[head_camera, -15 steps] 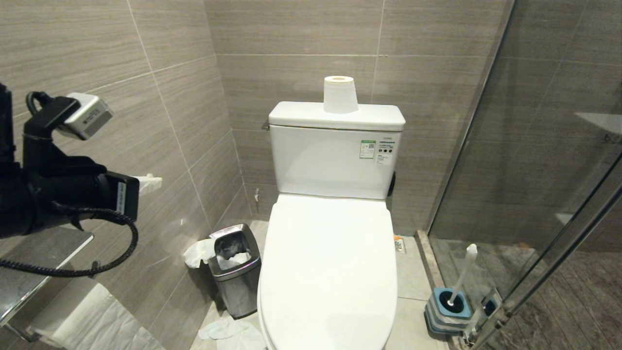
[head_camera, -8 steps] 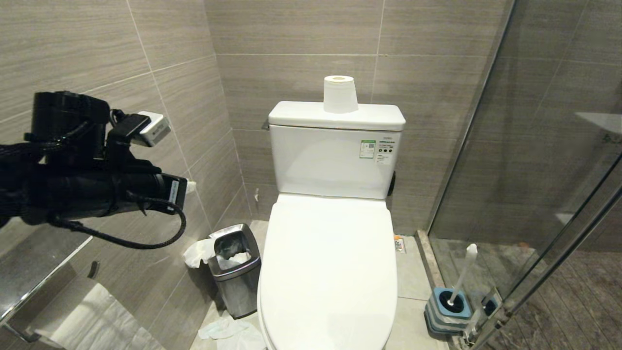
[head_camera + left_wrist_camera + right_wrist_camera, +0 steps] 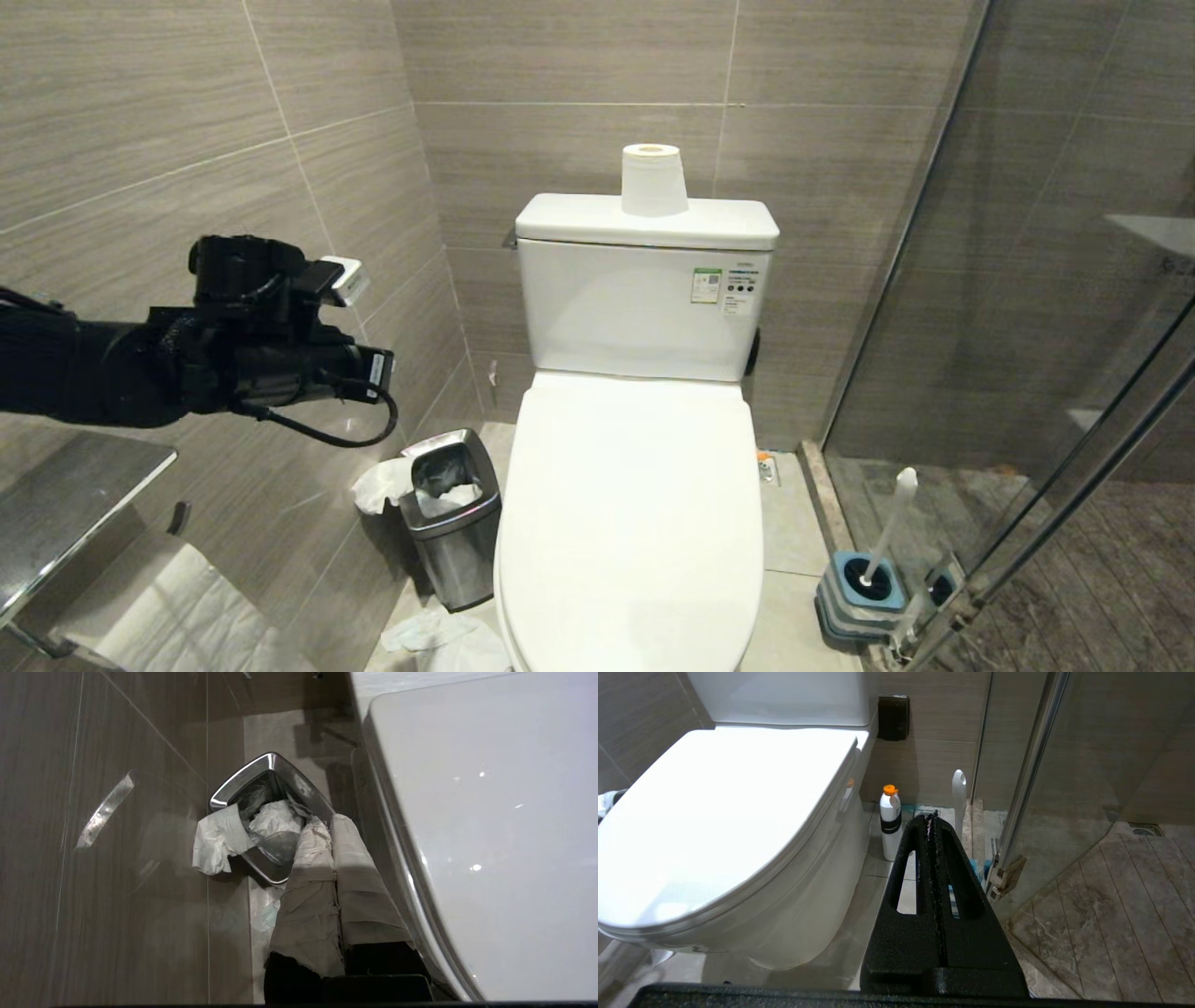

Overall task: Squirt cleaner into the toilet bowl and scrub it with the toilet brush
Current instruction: Use the left hand to lift the toilet lid slightly

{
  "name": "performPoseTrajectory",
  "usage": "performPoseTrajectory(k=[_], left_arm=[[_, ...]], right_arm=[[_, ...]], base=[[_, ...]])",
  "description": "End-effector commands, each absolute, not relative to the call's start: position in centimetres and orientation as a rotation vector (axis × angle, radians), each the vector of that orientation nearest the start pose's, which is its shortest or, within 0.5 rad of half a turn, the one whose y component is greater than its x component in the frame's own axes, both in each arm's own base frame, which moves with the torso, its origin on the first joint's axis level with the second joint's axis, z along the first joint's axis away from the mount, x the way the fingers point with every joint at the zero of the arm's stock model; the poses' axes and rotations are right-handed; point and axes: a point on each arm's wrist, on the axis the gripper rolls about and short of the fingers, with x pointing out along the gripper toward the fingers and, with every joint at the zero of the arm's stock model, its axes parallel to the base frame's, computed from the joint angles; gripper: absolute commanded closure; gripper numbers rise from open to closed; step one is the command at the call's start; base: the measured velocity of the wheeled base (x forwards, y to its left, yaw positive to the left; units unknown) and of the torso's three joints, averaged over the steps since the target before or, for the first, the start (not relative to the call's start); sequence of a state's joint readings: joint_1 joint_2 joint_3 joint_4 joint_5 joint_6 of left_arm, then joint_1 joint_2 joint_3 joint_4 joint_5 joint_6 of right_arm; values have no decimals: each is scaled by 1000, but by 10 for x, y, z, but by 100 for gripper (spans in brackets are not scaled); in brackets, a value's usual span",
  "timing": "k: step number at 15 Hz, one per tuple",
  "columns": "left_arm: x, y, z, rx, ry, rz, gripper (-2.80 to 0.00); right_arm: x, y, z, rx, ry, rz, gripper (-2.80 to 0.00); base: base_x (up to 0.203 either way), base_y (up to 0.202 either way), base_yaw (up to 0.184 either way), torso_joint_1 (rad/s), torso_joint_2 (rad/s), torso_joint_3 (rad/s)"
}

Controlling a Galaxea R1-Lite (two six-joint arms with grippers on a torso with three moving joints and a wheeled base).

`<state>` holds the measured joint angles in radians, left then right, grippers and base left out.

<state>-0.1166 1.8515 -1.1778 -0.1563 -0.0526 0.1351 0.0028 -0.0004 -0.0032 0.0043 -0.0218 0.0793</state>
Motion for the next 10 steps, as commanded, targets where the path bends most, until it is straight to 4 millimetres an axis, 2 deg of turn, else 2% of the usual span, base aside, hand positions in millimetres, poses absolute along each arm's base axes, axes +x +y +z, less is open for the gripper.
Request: performPoseTrajectory(k=[1,6,10], left_arm=[[374,-32,155,137,587,-197,0],[387,-24,128,162,672,-224,0],[395,-34,117,195,698,-259,0]], right_arm=[[-23,-1,76,80,1,-18,0],[-23,-1,76,80,0,-18,0],[-23,-1,76,80,1,-18,0]], base=[[0,0,0,0,0,0],[0,0,0,0,0,0],[0,0,0,0,0,0]])
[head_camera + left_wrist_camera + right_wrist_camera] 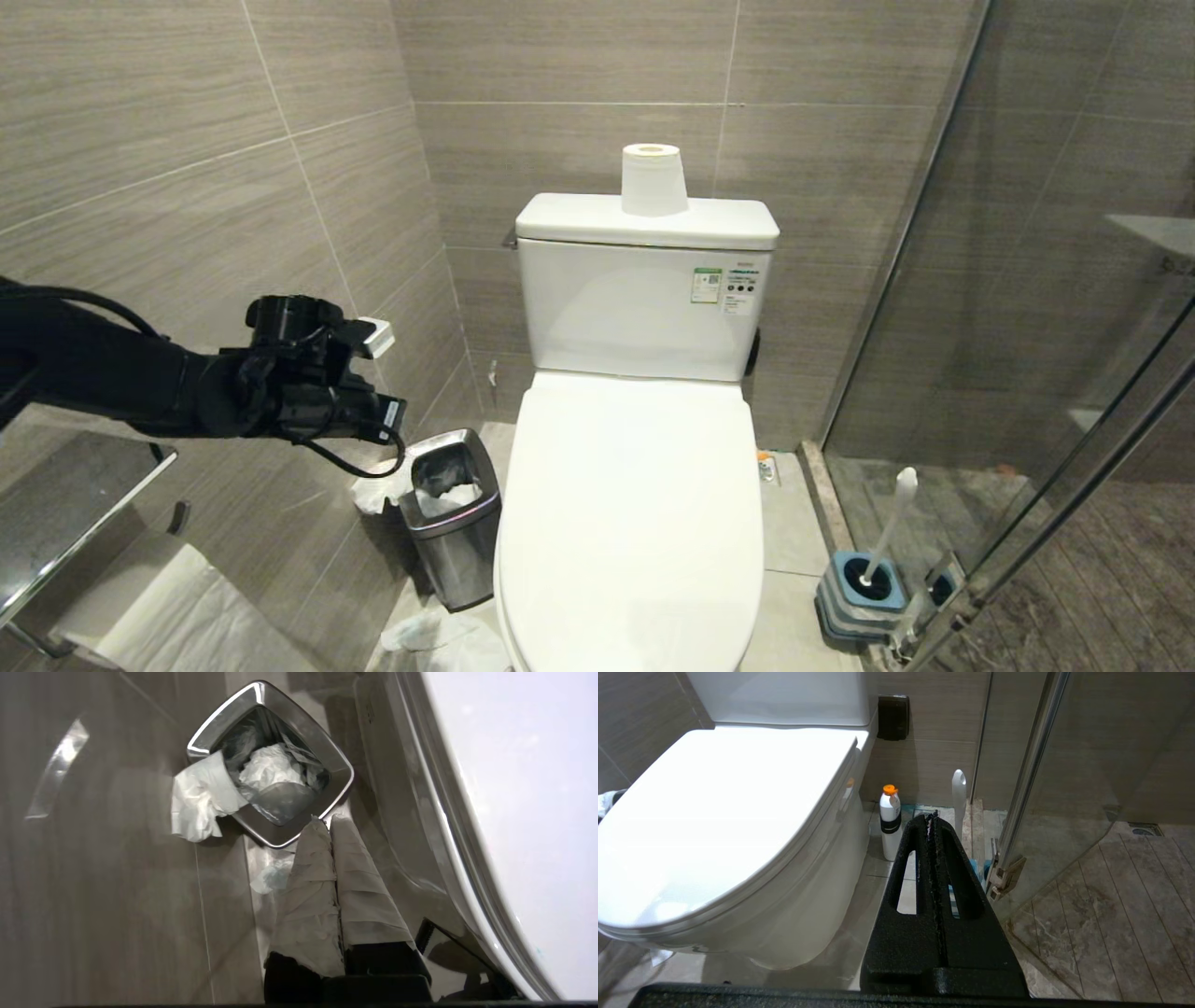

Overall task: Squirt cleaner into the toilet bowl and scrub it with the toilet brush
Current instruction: Use the left hand to lift the toilet lid slightly

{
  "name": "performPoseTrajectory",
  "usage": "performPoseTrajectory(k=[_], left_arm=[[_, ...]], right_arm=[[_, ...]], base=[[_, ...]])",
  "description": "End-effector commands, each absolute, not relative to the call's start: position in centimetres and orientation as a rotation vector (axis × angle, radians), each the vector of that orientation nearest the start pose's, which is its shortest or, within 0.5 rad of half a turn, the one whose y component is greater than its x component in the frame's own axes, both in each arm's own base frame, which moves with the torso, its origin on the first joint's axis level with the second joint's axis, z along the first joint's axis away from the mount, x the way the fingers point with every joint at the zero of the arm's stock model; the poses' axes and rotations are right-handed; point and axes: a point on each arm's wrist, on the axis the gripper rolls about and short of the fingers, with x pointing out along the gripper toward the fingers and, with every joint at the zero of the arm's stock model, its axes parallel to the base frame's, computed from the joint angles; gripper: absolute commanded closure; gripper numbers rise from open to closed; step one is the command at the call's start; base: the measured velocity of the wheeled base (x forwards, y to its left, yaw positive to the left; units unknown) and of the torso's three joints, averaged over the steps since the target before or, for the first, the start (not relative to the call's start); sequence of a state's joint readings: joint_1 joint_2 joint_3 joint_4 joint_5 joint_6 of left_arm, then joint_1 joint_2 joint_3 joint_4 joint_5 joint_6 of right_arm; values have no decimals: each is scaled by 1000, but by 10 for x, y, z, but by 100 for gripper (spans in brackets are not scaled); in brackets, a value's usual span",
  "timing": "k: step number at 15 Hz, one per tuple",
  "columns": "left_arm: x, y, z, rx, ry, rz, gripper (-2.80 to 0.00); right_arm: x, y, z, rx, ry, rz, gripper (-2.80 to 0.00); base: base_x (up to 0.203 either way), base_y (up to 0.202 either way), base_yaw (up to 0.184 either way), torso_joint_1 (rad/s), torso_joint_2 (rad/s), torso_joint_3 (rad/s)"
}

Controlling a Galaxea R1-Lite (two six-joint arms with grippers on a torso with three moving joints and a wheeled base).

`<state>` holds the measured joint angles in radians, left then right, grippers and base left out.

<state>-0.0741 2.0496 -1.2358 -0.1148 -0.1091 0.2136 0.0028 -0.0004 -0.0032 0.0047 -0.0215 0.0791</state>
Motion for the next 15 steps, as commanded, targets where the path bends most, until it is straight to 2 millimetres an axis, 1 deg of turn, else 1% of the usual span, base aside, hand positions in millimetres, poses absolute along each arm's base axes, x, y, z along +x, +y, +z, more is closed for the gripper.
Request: performPoseTrajectory(k=[1,4,8,12,15], left_arm=[[397,-35,115,196,713,-264,0],[400,-35,104,183,769,-295,0],[400,-35,93,119,809,-409,0],[405,-39,88,61,796,-532,0],[407,-41,86,-19,797,-604,0]], right_arm=[[-23,-1,76,80,1,-18,0],[-23,-1,76,80,1,-18,0],[-23,-1,76,80,1,-18,0],[-23,-1,76,80,1,-18,0],[-23,-1,76,80,1,-18,0]], base=[[0,0,0,0,0,0],[0,0,0,0,0,0],[0,0,0,0,0,0],[0,0,0,0,0,0],[0,0,0,0,0,0]])
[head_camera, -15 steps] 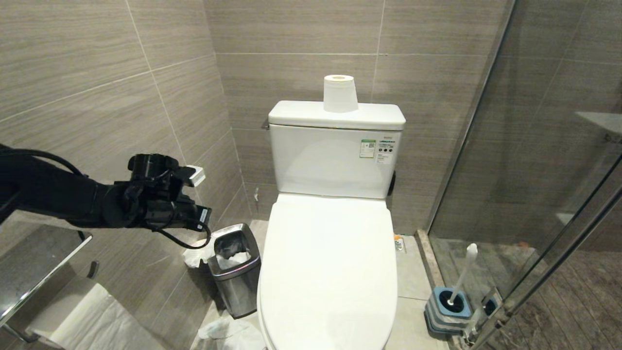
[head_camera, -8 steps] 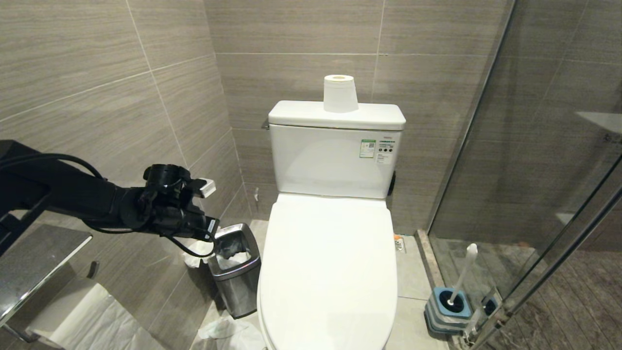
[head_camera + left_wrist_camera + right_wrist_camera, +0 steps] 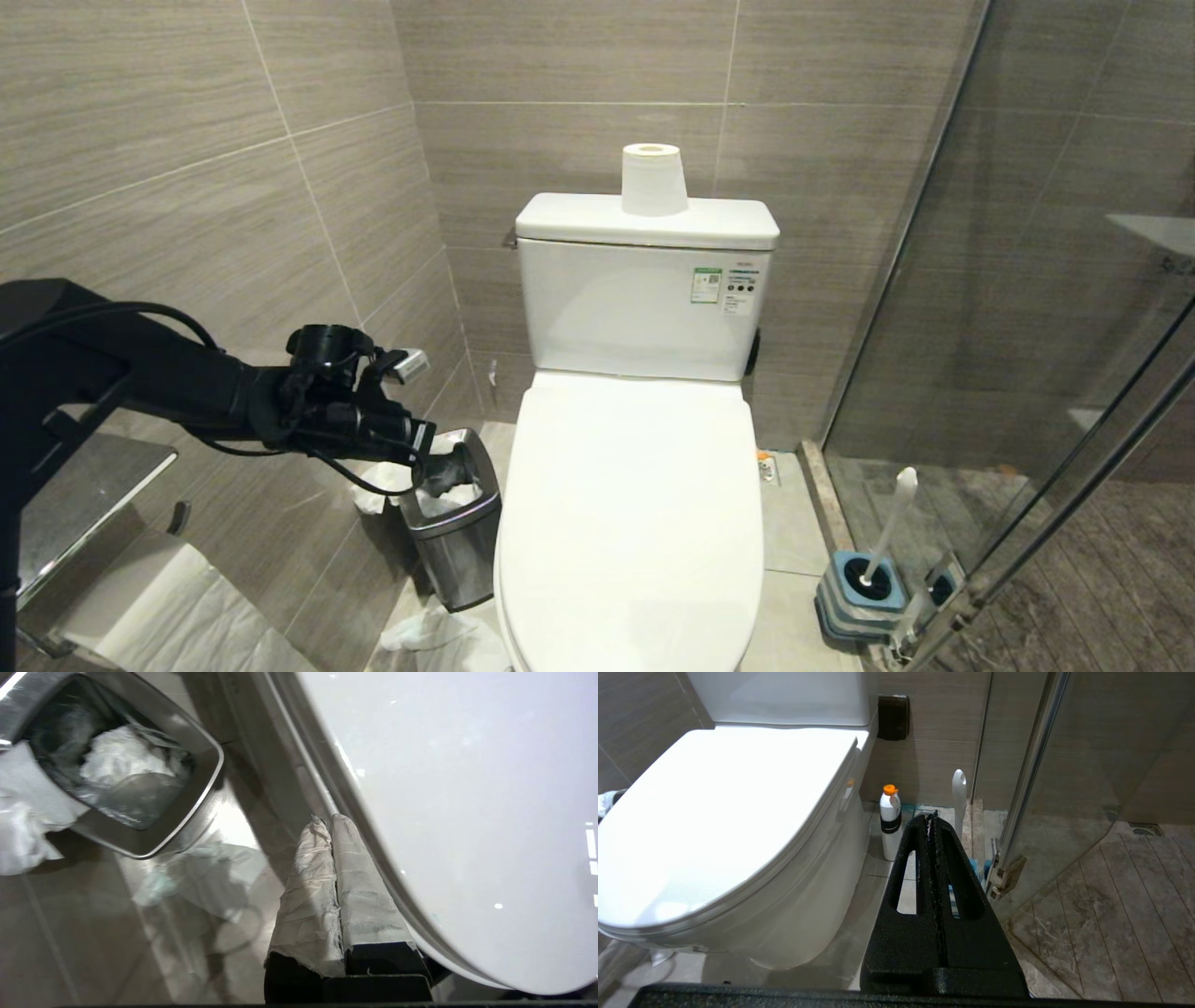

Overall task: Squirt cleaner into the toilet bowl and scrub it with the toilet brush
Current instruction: Use the left hand to lift the toilet lid slightly

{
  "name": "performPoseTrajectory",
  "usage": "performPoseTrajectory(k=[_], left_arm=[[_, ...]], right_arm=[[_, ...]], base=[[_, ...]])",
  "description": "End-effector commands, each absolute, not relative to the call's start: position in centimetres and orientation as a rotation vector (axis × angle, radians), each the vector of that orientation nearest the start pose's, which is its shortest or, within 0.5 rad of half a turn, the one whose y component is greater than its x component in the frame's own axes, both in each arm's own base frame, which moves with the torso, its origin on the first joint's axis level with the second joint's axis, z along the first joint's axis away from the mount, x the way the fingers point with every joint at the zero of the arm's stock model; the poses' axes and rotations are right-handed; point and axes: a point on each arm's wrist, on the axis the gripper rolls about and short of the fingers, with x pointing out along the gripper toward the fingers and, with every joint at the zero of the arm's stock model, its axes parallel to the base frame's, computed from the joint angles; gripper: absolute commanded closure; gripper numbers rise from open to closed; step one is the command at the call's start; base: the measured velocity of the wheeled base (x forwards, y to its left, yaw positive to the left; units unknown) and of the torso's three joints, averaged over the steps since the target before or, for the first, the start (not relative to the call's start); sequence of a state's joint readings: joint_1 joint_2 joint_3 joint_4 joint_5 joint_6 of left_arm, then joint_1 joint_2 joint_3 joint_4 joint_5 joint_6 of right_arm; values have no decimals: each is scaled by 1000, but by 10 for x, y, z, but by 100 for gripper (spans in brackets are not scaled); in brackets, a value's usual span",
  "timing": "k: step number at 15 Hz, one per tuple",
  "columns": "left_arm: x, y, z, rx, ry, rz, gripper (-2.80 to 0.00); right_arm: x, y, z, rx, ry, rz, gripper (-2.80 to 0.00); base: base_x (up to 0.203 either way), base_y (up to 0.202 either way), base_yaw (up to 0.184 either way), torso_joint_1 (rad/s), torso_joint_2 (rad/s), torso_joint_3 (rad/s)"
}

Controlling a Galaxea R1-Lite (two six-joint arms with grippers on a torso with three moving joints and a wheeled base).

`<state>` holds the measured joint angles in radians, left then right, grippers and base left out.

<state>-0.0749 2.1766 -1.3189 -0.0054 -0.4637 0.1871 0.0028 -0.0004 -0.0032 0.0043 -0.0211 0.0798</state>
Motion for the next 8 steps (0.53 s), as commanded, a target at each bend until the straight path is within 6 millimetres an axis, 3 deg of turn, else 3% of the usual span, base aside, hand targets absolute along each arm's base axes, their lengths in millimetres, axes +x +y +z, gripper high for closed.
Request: performPoseTrajectory(k=[1,8], left_arm=[[407,-42,86,-67,803,-624,0],[414,-37,87,-340,857,-608,0]], right_arm=[[-23,-1,76,80,1,-18,0],[-23,-1,76,80,1,-18,0]], base=[[0,0,0,0,0,0],[0,0,0,0,0,0]])
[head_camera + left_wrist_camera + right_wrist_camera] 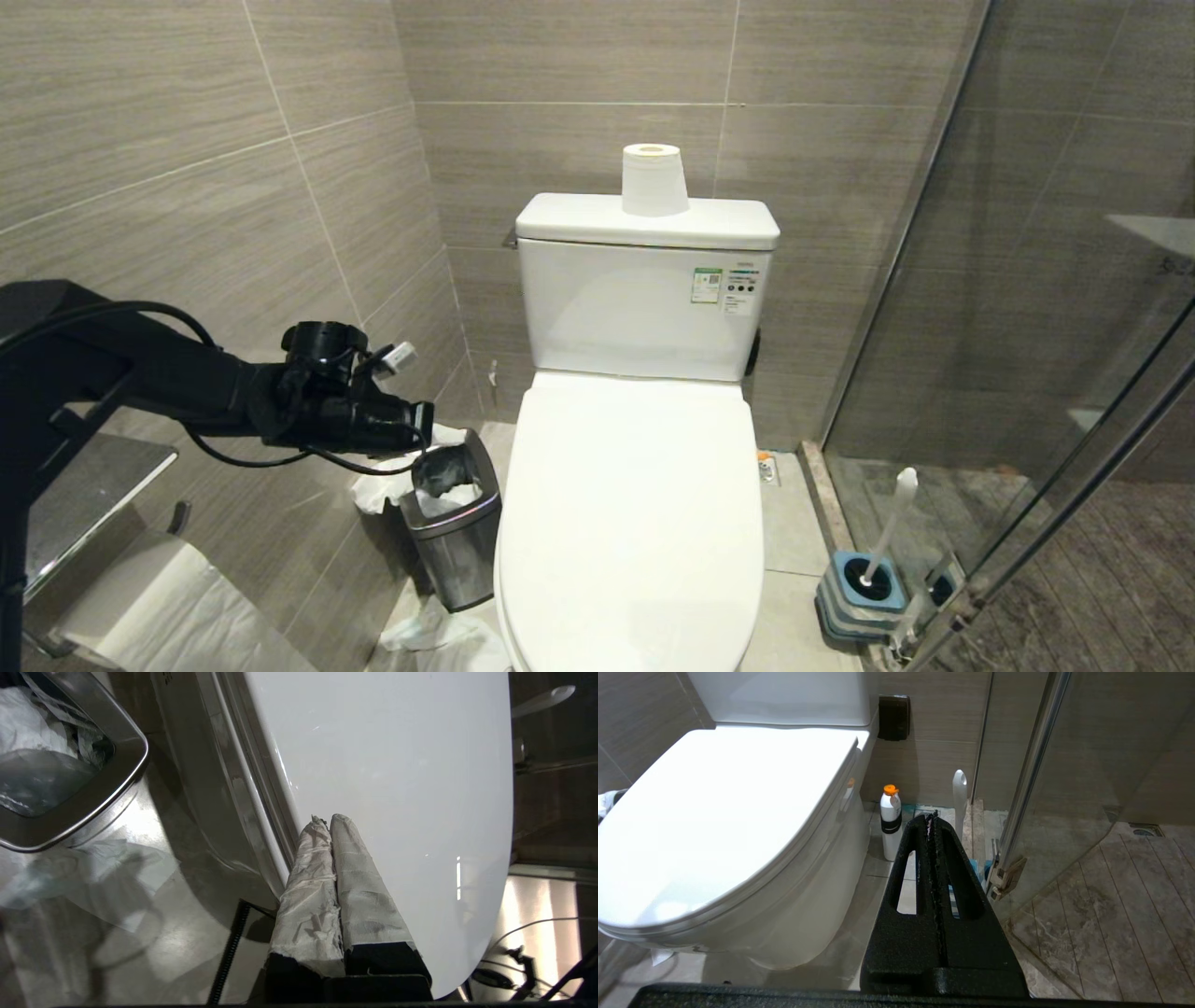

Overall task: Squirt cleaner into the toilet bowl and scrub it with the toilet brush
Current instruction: Use the left hand to lift the toilet lid slightly

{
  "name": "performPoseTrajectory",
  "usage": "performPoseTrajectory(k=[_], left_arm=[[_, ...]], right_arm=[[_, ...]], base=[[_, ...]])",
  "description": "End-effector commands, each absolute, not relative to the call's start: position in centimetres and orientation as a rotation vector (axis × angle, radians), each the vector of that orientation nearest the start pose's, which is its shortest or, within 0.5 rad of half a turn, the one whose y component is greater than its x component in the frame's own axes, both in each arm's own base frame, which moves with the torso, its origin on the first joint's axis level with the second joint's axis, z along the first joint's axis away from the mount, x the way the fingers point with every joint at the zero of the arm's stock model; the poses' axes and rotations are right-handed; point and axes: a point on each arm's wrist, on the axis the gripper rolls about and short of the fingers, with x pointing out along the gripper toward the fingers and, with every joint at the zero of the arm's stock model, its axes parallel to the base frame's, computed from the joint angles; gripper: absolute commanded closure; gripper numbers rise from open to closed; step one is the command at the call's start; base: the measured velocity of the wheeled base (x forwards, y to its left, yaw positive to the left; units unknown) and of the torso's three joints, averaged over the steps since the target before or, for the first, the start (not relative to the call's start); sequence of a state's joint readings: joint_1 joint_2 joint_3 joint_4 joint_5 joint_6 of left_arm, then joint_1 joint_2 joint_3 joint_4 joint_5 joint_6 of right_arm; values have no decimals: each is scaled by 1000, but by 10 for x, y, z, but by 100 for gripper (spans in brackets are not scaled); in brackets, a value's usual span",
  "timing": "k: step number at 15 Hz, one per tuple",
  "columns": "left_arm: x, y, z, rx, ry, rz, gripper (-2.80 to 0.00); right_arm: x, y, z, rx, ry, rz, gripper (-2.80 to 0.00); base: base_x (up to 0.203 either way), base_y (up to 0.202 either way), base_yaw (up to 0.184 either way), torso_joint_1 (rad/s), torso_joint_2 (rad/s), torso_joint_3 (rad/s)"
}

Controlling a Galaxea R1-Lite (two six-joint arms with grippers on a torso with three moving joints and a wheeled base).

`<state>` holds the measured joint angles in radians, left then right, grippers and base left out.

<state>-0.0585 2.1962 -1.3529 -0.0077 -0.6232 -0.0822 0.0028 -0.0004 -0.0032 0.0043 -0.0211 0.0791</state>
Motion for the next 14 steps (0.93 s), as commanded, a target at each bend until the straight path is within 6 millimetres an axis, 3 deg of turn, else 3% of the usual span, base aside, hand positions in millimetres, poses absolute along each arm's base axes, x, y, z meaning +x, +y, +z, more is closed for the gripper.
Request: performPoseTrajectory(k=[1,4,8,14], left_arm=[[413,-36,85,-371,873,-635,0],[411,-20,82,-502,882,-799,0],[409,-15,77,-575,889,-899,0],[412,-17,67,-585,905,-908,0]], right_arm=[[-23,-1,76,80,1,-18,0],[-23,-1,76,80,-1,-18,0],[-23,-1,76,80,1,-18,0],[-23,-1,76,80,1,-18,0]], base=[[0,0,0,0,0,0],[0,0,0,0,0,0],[0,0,0,0,0,0],[0,0,0,0,0,0]])
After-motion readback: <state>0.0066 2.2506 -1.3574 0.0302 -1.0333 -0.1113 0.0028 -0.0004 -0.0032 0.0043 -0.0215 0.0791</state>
